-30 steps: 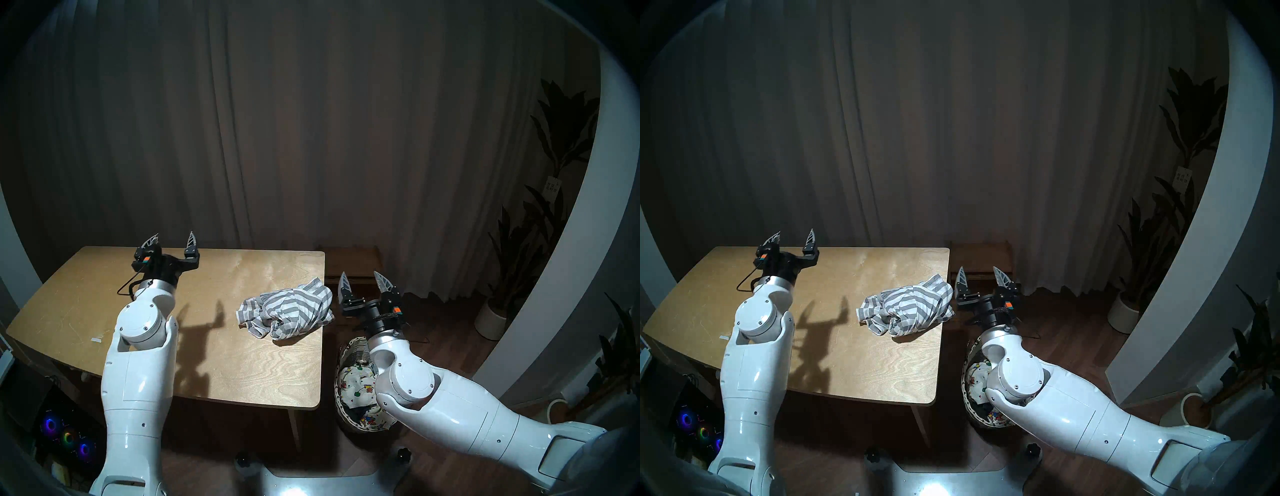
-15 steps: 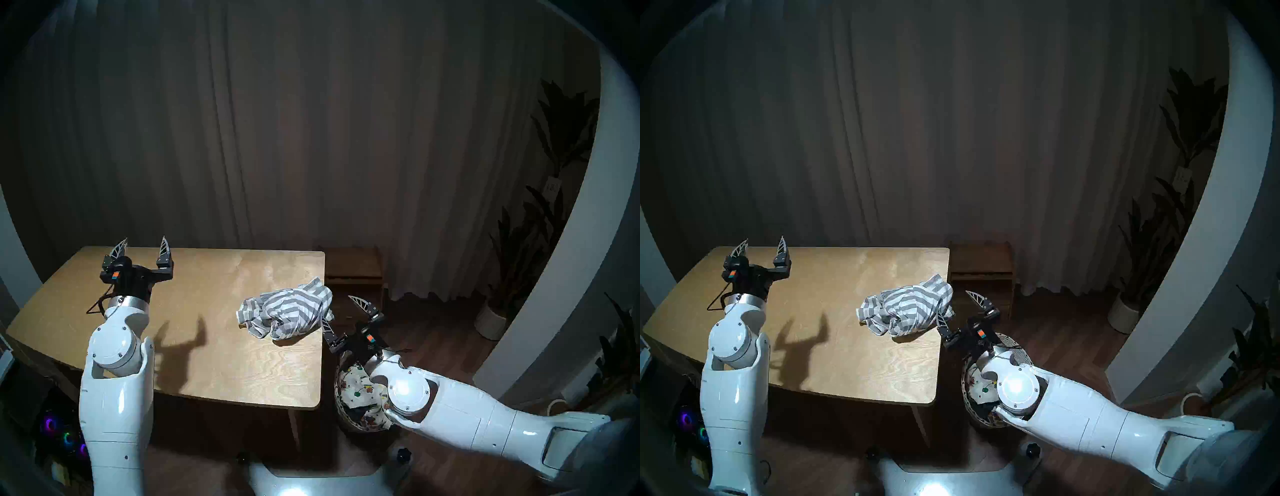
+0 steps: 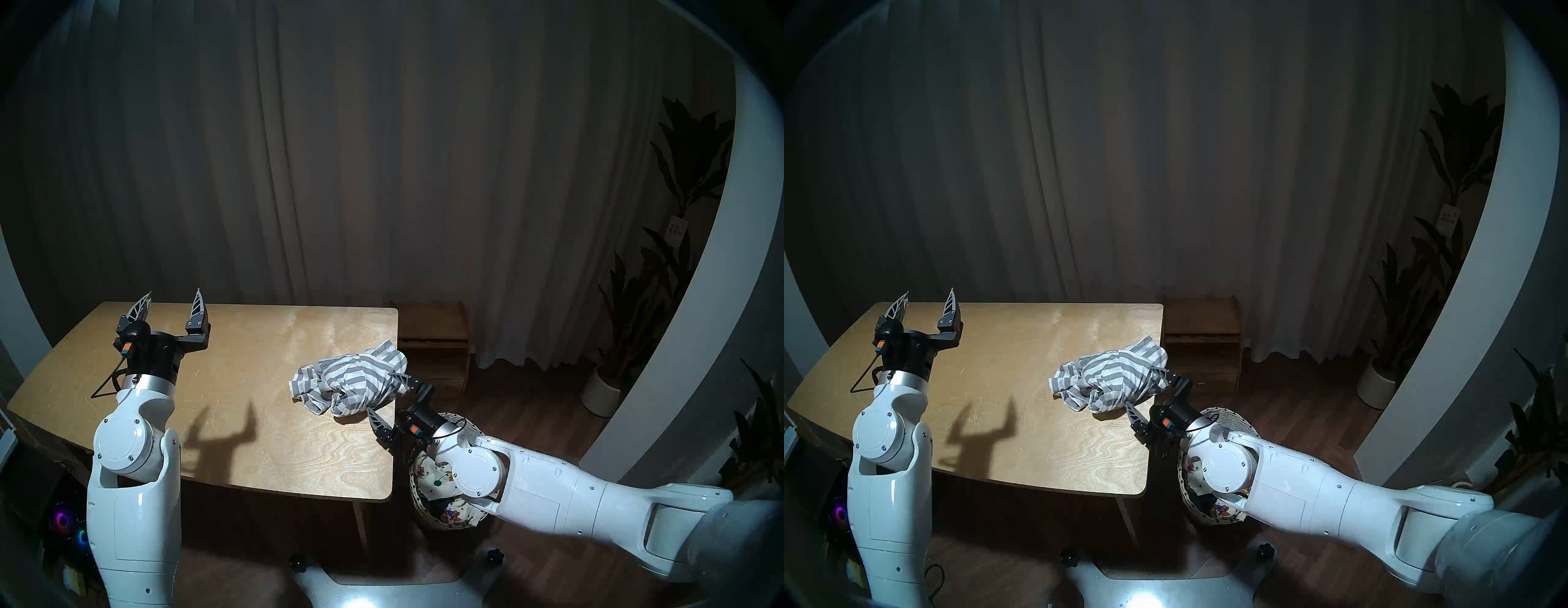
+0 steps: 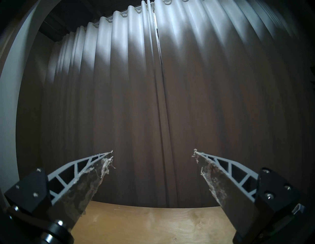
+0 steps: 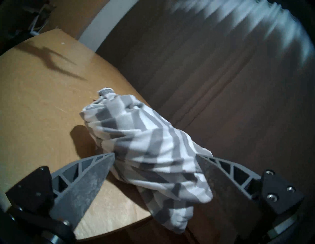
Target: Toss clothes into the laundry hamper
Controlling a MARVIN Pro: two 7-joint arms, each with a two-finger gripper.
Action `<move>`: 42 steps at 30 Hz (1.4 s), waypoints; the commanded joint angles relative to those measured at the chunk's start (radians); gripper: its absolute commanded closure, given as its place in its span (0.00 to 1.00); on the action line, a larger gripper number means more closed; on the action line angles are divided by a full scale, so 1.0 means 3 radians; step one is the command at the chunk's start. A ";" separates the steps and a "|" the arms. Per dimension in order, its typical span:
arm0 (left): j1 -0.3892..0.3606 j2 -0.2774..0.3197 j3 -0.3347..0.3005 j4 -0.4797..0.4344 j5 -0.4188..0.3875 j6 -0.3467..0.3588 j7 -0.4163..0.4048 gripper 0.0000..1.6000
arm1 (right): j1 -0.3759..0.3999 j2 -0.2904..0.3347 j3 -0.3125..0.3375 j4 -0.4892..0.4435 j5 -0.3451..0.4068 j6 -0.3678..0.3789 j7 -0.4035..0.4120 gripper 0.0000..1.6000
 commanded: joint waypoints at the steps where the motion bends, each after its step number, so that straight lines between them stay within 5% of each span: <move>1: 0.0098 0.0015 -0.0117 -0.0251 -0.0175 0.0094 -0.0093 0.00 | 0.0365 -0.0245 -0.0044 0.0365 -0.0473 0.0065 0.0168 0.00; 8: 0.0145 0.0028 -0.0265 -0.0367 -0.0343 0.0228 -0.0168 0.00 | 0.0697 -0.0554 0.0035 0.0749 -0.0700 0.0146 0.0343 0.00; 13: 0.0220 0.0040 -0.0421 -0.0436 -0.0500 0.0366 -0.0229 0.00 | 0.0767 -0.0722 0.0049 0.1020 -0.0629 0.0326 0.0556 0.00; 14: 0.0228 0.0044 -0.0445 -0.0448 -0.0526 0.0391 -0.0243 0.00 | 0.0753 -0.0750 0.0070 0.1050 -0.0593 0.0358 0.0572 0.57; 15: 0.0240 0.0052 -0.0473 -0.0465 -0.0560 0.0428 -0.0261 0.00 | 0.0766 -0.0806 0.0071 0.1152 -0.0570 0.0345 0.0626 0.89; 16: 0.0249 0.0059 -0.0496 -0.0480 -0.0597 0.0464 -0.0281 0.00 | 0.0761 -0.0847 0.0088 0.1216 -0.0535 0.0352 0.0661 1.00; 21: 0.0290 0.0077 -0.0574 -0.0554 -0.0756 0.0647 -0.0364 0.00 | 0.0702 -0.0932 0.0271 0.1397 -0.0194 0.0017 0.0768 1.00; 24: 0.0293 0.0065 -0.0573 -0.0574 -0.0782 0.0691 -0.0371 0.00 | 0.0598 -0.0780 0.0426 0.1074 0.0030 -0.0052 0.0759 1.00; 31: 0.0323 0.0005 -0.0498 -0.0583 -0.0801 0.0698 -0.0387 0.00 | 0.0626 -0.0631 0.0725 0.0778 0.0213 -0.0431 0.0415 1.00; 42: 0.0351 -0.0039 -0.0309 -0.0539 -0.0831 0.0764 -0.0438 0.00 | 0.0369 -0.0085 0.1330 0.0302 0.0593 -0.0543 -0.0142 1.00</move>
